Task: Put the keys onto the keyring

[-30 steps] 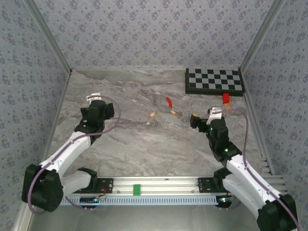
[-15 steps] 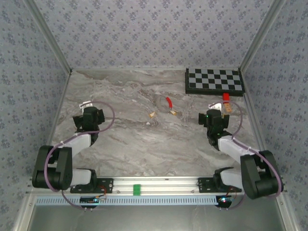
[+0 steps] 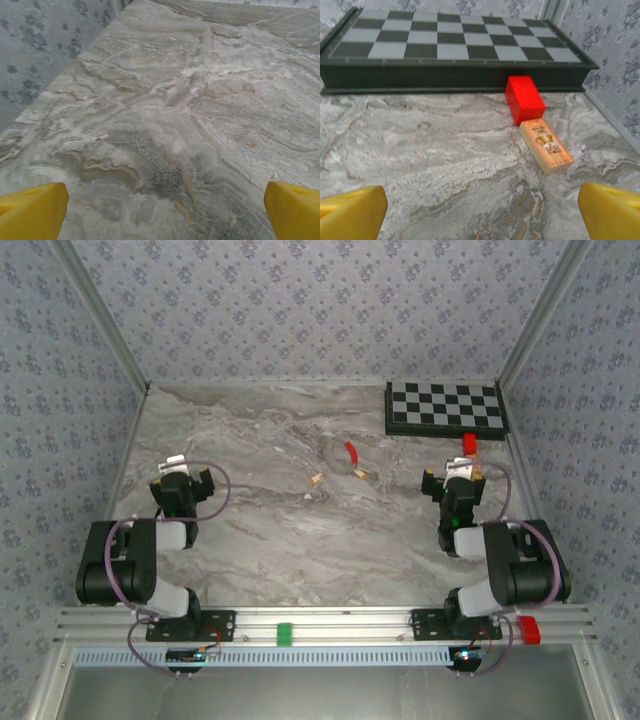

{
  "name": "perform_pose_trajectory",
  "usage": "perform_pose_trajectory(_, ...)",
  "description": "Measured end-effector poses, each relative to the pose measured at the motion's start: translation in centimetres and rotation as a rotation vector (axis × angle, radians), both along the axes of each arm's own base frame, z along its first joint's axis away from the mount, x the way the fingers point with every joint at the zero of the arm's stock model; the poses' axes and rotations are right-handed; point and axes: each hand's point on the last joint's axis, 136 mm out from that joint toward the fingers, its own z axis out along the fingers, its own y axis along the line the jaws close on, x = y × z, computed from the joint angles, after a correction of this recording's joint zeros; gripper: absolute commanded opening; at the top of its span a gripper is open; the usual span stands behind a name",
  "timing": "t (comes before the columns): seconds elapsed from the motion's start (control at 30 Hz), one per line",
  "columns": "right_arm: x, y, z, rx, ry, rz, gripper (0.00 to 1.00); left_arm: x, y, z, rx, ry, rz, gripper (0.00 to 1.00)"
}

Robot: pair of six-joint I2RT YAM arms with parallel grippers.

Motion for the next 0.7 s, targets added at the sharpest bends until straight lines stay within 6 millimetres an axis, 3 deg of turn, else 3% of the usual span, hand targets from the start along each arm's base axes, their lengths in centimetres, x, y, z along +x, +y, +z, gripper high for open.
perform_pose_trajectory(0.13,-0.6,0.7,-2.3,0.005,0.045,0.054,0.99,0.2,-1.0,-1.1,-0.016,0.012,-0.056,1.0)
perform_pose_trajectory(0.43,2.6,-0.4,0.7,0.033,-0.012,0.028,0.99,2.2,-2.4,0.6,-0.022,-0.021,-0.147,1.0)
perform_pose_trajectory(0.7,2.3,-0.4,-0.2,0.033,0.028,0.027,1.0,2.1,-2.5,0.4,-0.021,-0.011,-0.153,1.0)
